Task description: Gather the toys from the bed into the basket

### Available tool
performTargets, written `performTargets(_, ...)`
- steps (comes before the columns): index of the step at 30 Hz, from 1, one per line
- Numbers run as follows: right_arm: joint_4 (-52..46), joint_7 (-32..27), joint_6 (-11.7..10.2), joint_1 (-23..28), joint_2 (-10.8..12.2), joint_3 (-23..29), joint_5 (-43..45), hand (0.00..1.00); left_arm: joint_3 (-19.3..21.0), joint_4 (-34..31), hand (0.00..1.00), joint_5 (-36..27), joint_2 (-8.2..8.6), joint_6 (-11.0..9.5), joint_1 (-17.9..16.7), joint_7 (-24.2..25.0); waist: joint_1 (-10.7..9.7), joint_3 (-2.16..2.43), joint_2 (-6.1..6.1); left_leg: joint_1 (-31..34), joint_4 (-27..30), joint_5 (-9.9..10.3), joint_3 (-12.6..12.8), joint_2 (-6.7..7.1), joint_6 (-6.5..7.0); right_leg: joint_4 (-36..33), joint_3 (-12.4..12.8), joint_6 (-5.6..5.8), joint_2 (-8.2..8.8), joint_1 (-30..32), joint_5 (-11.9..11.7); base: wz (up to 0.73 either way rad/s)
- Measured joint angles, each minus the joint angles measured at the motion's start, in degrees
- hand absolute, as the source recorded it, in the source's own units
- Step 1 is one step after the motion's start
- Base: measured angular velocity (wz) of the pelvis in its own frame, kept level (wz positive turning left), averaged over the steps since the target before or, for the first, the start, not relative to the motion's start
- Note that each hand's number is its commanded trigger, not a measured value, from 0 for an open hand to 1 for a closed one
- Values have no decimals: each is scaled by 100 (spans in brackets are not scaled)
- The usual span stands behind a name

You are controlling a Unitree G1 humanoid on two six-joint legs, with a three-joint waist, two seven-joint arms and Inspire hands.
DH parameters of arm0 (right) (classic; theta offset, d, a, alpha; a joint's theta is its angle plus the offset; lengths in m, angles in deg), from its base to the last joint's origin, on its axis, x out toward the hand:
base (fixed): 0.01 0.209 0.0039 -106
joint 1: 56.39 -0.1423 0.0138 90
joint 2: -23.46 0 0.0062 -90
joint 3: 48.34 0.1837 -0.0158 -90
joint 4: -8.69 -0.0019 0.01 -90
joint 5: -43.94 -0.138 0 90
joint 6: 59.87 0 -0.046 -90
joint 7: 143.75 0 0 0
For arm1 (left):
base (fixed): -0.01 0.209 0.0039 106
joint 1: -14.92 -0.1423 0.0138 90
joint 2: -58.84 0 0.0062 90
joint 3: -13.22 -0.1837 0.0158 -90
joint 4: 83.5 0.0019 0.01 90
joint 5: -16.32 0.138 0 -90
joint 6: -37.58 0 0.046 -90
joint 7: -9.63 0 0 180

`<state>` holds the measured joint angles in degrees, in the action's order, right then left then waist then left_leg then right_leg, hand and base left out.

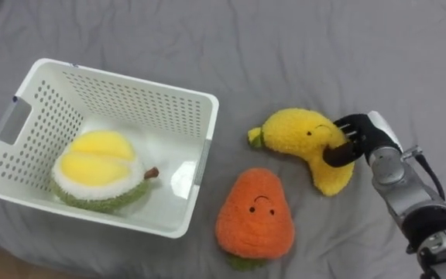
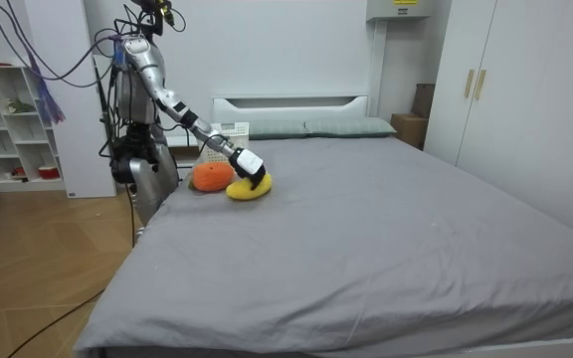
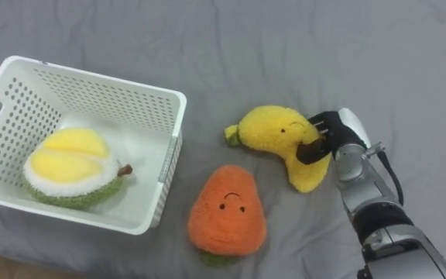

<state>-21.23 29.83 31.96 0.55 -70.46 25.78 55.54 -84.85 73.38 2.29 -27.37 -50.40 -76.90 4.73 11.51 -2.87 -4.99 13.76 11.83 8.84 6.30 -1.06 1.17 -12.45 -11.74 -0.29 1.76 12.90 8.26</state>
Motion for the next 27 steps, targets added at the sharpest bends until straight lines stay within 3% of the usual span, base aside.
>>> performTargets(10,-53,30,-105,-4,-12,-87,27,100,3,-55,0,-12,-1,-8,-3,8,-29,32,9,-1,2,-5,-34,3,-2,-15,-101,0,21,-10,0,0)
performTargets(17,-705,-37,-107,11,-107,-69,163,100,25,-40,0,-22,-3,-73,-52,9,-61,74,7,-281,-14,-6,-65,-3,-2,0,-251,2,25,-299,1,2)
performTargets(19,-959,-37,-109,23,-106,-69,293,100,77,-43,0,9,-3,-77,-113,11,-82,95,7,-407,-24,-6,-64,-4,-2,7,-279,2,26,-428,1,0)
performTargets(21,-1239,-43,-116,47,-106,-29,359,100,165,-39,0,28,-12,-77,-175,20,-120,192,-3,-506,-40,-6,-60,-4,-2,27,-269,2,24,-532,1,4)
performTargets(27,-2382,-100,-62,388,-112,191,463,100,489,-47,0,27,5,-71,-421,51,-198,240,-11,-849,-109,-2,-48,20,-4,202,-308,2,26,-956,3,3)
